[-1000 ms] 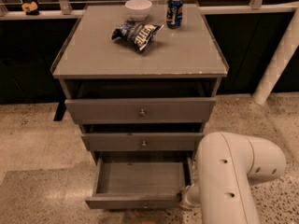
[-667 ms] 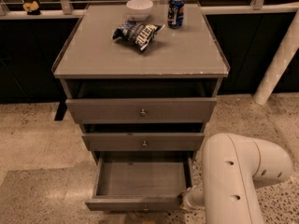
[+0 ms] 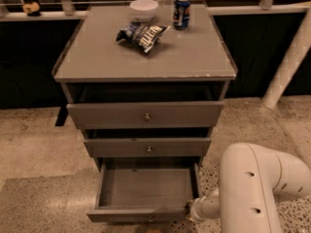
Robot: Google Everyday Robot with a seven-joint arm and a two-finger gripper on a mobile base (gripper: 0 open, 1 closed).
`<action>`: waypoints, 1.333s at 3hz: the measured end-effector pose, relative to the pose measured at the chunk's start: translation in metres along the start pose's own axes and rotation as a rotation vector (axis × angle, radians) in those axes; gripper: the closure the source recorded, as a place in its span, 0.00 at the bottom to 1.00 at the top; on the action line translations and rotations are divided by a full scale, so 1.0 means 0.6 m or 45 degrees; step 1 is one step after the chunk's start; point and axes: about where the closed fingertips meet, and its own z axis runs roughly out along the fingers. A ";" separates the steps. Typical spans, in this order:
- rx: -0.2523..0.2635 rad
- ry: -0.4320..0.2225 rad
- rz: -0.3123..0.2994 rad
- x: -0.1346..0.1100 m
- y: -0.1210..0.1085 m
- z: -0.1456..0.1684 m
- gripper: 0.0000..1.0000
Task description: Open bottom drawer
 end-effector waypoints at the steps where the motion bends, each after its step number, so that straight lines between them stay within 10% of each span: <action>1: -0.016 -0.022 -0.011 -0.005 0.021 -0.005 1.00; 4: -0.026 -0.040 -0.014 -0.001 0.035 -0.008 1.00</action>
Offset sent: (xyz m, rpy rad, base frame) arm -0.2028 -0.0096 -0.0446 0.4496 0.0317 -0.1448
